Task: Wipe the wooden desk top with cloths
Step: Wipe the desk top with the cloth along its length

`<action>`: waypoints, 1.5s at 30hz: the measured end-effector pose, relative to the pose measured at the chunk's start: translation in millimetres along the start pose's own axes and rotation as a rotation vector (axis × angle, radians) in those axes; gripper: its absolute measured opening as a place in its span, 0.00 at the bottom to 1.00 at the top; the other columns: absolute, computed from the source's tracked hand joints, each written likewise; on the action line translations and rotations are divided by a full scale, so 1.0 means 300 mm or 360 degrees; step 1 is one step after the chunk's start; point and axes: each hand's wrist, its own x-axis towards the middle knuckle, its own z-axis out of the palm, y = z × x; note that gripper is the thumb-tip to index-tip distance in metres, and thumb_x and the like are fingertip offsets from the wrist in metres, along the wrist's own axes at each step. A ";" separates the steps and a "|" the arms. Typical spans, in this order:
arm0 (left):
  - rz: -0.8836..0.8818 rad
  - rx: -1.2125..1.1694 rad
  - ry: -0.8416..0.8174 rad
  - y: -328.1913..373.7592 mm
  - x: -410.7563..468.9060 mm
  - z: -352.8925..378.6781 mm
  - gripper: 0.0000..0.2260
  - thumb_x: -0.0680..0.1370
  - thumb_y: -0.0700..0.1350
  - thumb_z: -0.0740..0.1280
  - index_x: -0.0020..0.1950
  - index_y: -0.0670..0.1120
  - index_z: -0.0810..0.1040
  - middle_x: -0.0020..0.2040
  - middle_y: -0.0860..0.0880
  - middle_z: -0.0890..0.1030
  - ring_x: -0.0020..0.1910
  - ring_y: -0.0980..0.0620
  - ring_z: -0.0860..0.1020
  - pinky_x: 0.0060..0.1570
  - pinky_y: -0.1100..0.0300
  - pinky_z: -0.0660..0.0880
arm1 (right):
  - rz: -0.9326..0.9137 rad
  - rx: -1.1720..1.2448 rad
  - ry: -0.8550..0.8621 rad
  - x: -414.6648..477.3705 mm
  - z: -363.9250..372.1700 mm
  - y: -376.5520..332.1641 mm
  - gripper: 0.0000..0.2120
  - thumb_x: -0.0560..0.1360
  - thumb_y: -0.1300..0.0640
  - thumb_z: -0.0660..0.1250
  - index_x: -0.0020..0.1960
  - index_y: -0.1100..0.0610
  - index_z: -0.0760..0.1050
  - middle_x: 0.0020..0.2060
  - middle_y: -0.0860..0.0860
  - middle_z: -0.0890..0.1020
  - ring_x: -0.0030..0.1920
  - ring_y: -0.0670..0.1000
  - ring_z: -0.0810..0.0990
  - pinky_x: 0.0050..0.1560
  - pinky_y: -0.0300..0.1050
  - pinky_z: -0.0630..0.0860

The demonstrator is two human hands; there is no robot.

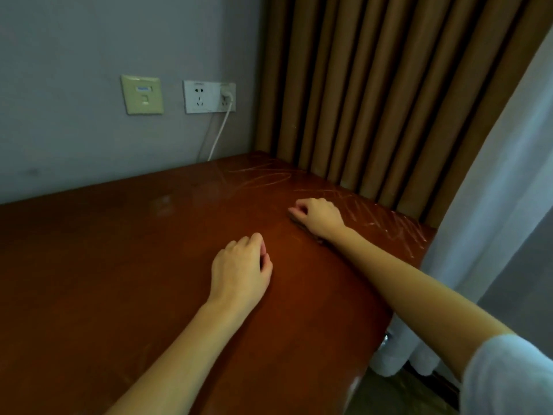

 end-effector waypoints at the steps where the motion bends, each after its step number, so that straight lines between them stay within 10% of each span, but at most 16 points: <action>1: -0.0008 0.0000 0.0004 0.001 0.001 -0.001 0.04 0.80 0.51 0.60 0.52 0.52 0.71 0.44 0.56 0.76 0.42 0.58 0.74 0.37 0.66 0.71 | -0.0078 0.0020 -0.0031 -0.020 0.000 -0.041 0.13 0.79 0.43 0.59 0.40 0.49 0.72 0.34 0.46 0.77 0.37 0.49 0.78 0.41 0.47 0.77; 9: -0.0069 0.0084 0.0033 -0.040 0.031 -0.040 0.04 0.79 0.50 0.61 0.52 0.51 0.73 0.45 0.55 0.76 0.42 0.57 0.72 0.37 0.65 0.69 | -0.0657 0.0145 -0.0200 -0.289 -0.076 -0.036 0.15 0.79 0.43 0.58 0.36 0.49 0.69 0.29 0.46 0.73 0.30 0.45 0.73 0.31 0.39 0.69; 23: -0.0417 0.0294 0.0113 -0.337 0.111 -0.095 0.04 0.78 0.50 0.63 0.47 0.50 0.71 0.43 0.52 0.74 0.45 0.52 0.74 0.37 0.59 0.67 | 0.0276 0.0022 0.0116 0.122 0.030 0.094 0.14 0.80 0.44 0.57 0.43 0.50 0.76 0.37 0.51 0.81 0.38 0.55 0.82 0.42 0.50 0.79; 36: -0.0366 0.0274 0.0167 -0.356 0.094 -0.082 0.04 0.78 0.50 0.62 0.47 0.51 0.72 0.43 0.53 0.76 0.42 0.53 0.75 0.35 0.61 0.68 | -0.0634 0.0199 -0.0239 -0.066 -0.003 -0.125 0.15 0.78 0.43 0.59 0.37 0.50 0.70 0.30 0.47 0.76 0.30 0.44 0.74 0.33 0.41 0.72; 45: -0.0336 0.0271 0.0166 -0.356 0.100 -0.071 0.04 0.79 0.50 0.60 0.48 0.51 0.71 0.44 0.54 0.76 0.42 0.55 0.74 0.36 0.63 0.69 | 0.0001 0.0050 0.0030 0.155 0.018 0.071 0.14 0.79 0.44 0.60 0.39 0.49 0.74 0.28 0.47 0.77 0.24 0.43 0.76 0.30 0.41 0.73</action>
